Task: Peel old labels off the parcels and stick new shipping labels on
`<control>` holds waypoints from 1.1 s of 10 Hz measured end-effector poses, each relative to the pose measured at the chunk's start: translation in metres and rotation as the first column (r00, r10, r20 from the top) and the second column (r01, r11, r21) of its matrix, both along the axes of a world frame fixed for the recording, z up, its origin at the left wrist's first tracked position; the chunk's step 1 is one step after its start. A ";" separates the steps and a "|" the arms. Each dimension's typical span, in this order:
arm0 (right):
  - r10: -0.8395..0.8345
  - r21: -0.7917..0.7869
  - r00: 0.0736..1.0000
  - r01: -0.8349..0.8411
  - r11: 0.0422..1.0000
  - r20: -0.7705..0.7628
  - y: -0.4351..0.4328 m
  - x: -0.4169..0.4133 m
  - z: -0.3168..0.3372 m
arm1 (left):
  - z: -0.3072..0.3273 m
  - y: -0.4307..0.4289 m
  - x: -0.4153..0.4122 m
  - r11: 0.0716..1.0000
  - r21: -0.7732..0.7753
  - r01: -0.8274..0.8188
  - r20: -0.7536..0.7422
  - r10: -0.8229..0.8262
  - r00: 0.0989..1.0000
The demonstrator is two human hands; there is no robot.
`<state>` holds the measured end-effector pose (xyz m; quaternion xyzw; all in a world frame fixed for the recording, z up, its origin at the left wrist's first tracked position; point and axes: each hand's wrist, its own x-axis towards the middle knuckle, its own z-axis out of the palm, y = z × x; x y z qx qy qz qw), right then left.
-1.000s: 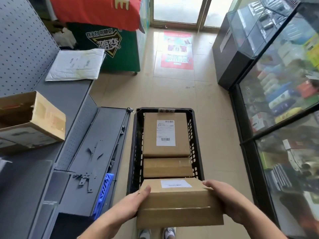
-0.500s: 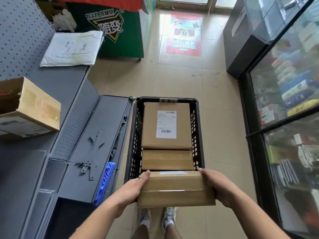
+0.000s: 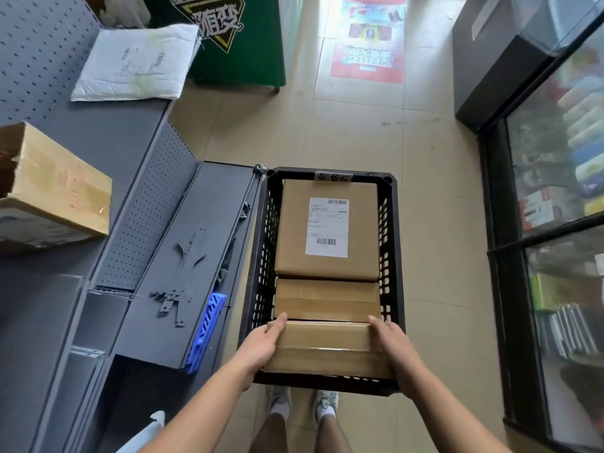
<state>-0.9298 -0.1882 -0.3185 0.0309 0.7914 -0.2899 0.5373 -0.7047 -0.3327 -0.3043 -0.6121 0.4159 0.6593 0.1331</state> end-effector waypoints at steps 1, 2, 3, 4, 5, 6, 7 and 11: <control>-0.014 -0.005 1.000 0.014 1.000 -0.012 0.000 0.003 -0.013 | -0.011 -0.003 -0.006 1.000 -0.011 -0.005 0.010 0.005 1.000; -0.042 -0.037 0.999 0.042 0.998 0.005 0.002 0.003 -0.027 | -0.026 -0.003 -0.008 1.000 -0.016 -0.011 0.017 0.011 1.000; -0.026 -0.063 1.000 0.026 0.998 0.006 0.003 0.004 -0.034 | -0.041 0.000 -0.005 0.999 -0.020 -0.043 0.028 0.043 0.999; -0.022 -0.069 1.000 0.022 0.997 0.003 0.002 0.004 -0.044 | -0.052 0.003 -0.004 0.997 -0.030 -0.068 0.053 0.069 0.996; -0.024 -0.062 1.000 0.024 0.998 0.005 0.002 0.006 -0.052 | -0.062 0.004 -0.004 0.996 -0.056 -0.069 0.078 0.074 0.994; -0.028 -0.085 0.999 0.026 0.996 -0.017 0.003 0.007 -0.060 | -0.072 0.004 -0.005 0.995 -0.089 -0.048 0.105 0.057 0.993; -0.022 -0.081 0.999 0.018 0.997 -0.040 0.001 0.006 -0.061 | -0.076 0.003 -0.005 0.992 -0.122 -0.028 0.117 0.042 0.992; 0.073 -0.130 0.977 -0.100 0.986 -0.201 -0.001 0.001 -0.012 | -0.024 0.002 -0.005 0.958 -0.284 0.042 0.058 -0.027 0.998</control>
